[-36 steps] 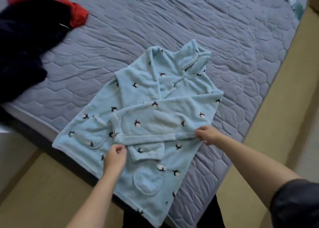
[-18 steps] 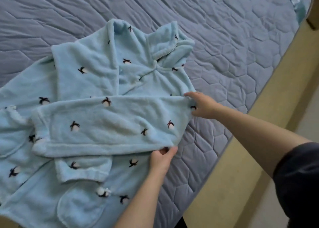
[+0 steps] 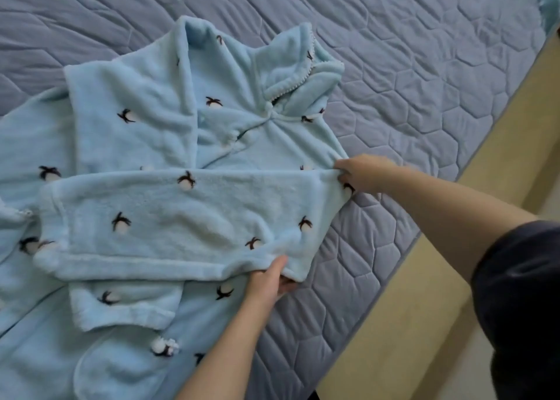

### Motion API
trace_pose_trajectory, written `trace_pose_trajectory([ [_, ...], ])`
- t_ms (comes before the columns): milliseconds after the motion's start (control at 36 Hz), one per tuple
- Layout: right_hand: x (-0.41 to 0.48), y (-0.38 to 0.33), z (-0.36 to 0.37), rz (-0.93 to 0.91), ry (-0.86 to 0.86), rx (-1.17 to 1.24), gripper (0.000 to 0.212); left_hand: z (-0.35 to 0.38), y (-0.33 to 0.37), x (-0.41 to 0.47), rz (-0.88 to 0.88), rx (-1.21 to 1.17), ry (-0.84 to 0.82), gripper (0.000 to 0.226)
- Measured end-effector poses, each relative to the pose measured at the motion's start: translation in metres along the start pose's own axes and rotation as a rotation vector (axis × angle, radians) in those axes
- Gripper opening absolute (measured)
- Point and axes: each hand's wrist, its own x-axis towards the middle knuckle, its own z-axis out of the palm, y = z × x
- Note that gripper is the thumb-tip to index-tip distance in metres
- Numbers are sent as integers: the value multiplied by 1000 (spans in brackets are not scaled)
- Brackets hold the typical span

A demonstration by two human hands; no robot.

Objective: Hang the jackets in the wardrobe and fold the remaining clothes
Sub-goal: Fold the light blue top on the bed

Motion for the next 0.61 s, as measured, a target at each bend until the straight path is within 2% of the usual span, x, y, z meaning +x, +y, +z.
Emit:
trace_pose_trajectory([
  [56, 1, -13, 4, 48, 0, -41, 28, -8, 14, -8, -133, 49, -40, 28],
  [111, -1, -23, 8, 97, 22, -21, 31, -22, 27, -19, -205, 196, -122, 30],
  [167, -8, -28, 12, 125, 70, 13, 31, -37, 40, -31, -194, 371, -191, 26],
  [194, -11, -30, 13, 124, 95, 15, 32, -49, 49, -38, -139, 435, -166, 23],
  [250, -18, -32, 15, 132, 126, -7, 35, -78, 68, -46, 109, 545, 39, 23],
  [333, -26, -40, 13, 184, 125, -46, 35, -134, 107, -55, 557, 908, 480, 24],
  [389, -30, -51, 12, 234, 106, -51, 35, -167, 131, -55, 710, 1051, 657, 12],
  [417, -31, -57, 11, 261, 97, -52, 35, -181, 140, -52, 729, 1078, 720, 7],
  [472, -32, -67, 10, 303, 77, -68, 36, -201, 157, -41, 652, 1072, 830, 35],
  [528, -32, -75, 9, 329, 70, -92, 36, -214, 172, -31, 524, 938, 853, 58],
  [611, -31, -79, 8, 345, 69, -93, 33, -227, 185, -11, 362, 564, 646, 70],
])
